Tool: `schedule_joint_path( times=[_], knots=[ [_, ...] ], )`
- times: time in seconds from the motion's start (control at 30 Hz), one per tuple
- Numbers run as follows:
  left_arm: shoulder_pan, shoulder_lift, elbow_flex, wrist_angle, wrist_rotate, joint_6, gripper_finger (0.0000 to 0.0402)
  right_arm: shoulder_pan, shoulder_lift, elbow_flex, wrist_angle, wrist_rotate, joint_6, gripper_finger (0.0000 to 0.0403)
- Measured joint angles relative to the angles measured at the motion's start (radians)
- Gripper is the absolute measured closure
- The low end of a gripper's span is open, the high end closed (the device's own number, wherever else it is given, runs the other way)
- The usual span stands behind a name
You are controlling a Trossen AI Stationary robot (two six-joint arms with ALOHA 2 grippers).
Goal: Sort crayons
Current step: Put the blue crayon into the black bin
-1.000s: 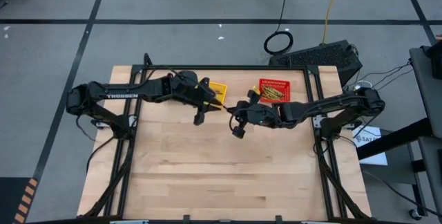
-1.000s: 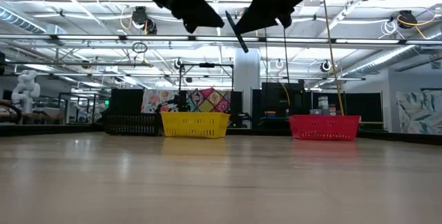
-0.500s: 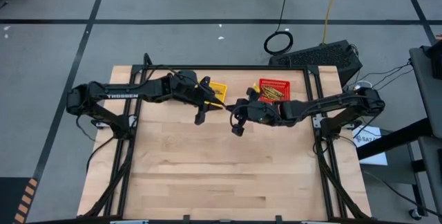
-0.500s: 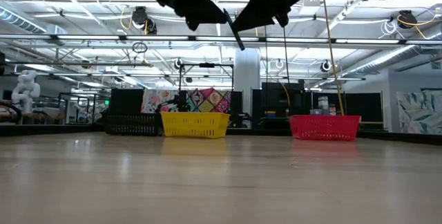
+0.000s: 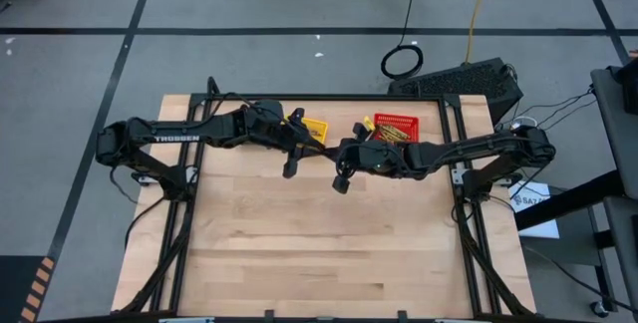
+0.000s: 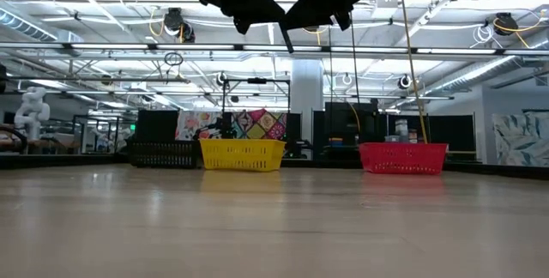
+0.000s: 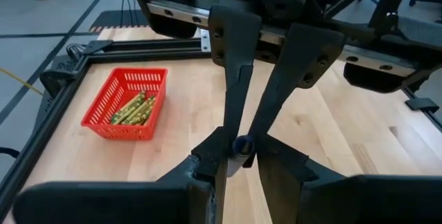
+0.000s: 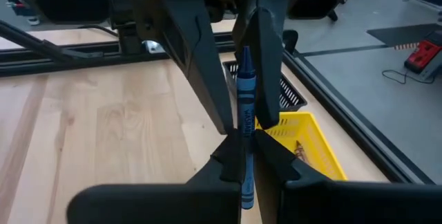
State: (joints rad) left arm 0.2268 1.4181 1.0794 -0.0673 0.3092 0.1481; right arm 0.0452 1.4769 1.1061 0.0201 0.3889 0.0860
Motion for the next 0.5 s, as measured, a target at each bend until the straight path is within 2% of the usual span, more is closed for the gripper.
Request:
schedule_joint_path(
  times=[0.13, 0.33, 0.5],
  knots=[
    [0.000, 0.000, 0.000, 0.010, 0.000, -0.005, 0.0332, 0.000, 0.000, 0.000, 0.000, -0.001, 0.002, 0.0403],
    [0.000, 0.000, 0.000, 0.009, -0.004, -0.002, 0.0388, 0.000, 0.000, 0.000, 0.005, -0.004, 0.003, 0.0403],
    [0.000, 0.000, 0.000, 0.008, -0.004, -0.001, 0.0386, 0.000, 0.000, 0.000, 0.005, -0.003, 0.000, 0.0403]
  ],
)
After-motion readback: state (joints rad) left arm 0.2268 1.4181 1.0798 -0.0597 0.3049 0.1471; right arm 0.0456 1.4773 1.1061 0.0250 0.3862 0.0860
